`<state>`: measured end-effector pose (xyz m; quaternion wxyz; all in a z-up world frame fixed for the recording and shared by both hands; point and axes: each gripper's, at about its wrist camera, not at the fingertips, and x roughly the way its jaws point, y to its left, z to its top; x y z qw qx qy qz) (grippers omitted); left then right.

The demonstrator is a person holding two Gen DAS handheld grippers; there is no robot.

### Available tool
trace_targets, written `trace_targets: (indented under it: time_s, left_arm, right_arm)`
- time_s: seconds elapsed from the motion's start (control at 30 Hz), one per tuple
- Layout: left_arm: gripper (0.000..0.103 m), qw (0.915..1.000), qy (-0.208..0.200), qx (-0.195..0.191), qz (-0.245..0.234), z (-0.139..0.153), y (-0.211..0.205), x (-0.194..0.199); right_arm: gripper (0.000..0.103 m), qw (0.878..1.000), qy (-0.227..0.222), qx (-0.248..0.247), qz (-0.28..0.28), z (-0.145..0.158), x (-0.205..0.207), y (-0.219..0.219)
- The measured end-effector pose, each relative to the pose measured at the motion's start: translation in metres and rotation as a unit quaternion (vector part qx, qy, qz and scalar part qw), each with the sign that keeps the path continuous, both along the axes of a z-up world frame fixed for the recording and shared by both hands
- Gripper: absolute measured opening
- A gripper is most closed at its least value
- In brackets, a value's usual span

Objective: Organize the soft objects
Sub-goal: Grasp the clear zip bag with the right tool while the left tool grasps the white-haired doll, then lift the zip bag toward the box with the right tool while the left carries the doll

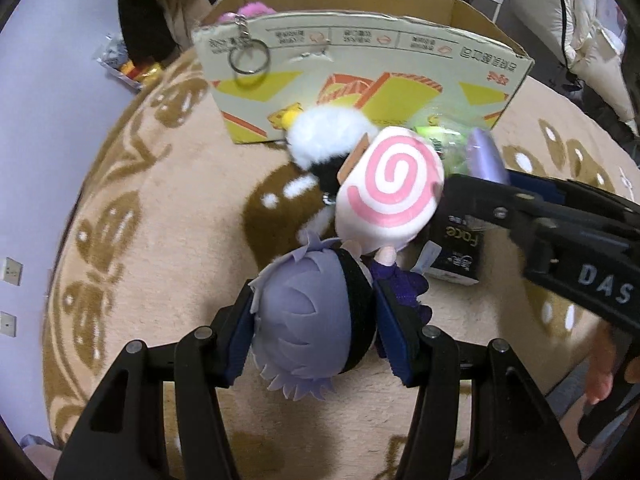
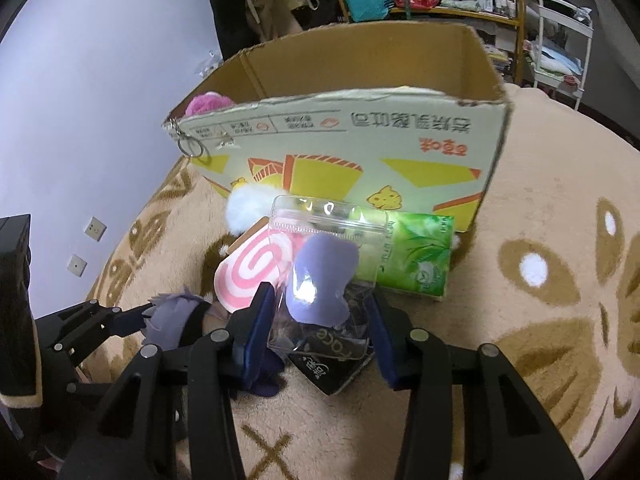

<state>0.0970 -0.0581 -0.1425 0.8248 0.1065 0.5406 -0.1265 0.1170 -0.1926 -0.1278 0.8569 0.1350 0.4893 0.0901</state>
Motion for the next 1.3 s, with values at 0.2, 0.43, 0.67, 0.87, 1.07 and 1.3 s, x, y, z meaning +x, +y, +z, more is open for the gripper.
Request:
trace_targets:
  time_s: [0.2,0.43,0.67,0.87,1.07,1.3]
  left_arm:
    - [0.055,0.9994,-0.030,0.009,0.010,0.010,-0.001,-0.007]
    - [0.055,0.9932,-0.110,-0.014,0.034,0.046,0.012,-0.025]
    - [0.055,0.9803,-0.189,-0.032,0.050,0.083,0.022,-0.042]
    - [0.055,0.9687,-0.233,-0.054,0.067,0.103,0.033,-0.046]
    - [0.055,0.9602,-0.263,-0.063,0.071,0.122,0.036,-0.042]
    - [0.055,0.9525,-0.292,-0.059,0.062,0.135,0.029,-0.033]
  right_arm:
    - [0.048,1.000,-0.013,0.006,-0.005,0.010,-0.010,-0.005]
    - [0.048,0.999,-0.043,0.005,-0.006,0.033,-0.028,-0.012]
    - [0.048,0.996,-0.091,-0.010,-0.009,0.064,-0.048,-0.015]
    - [0.048,0.991,-0.134,-0.014,-0.019,0.086,-0.059,-0.018]
    - [0.048,0.984,-0.175,-0.024,-0.028,0.104,-0.064,-0.021]
    - [0.048,0.978,-0.204,-0.031,-0.043,0.117,-0.060,-0.027]
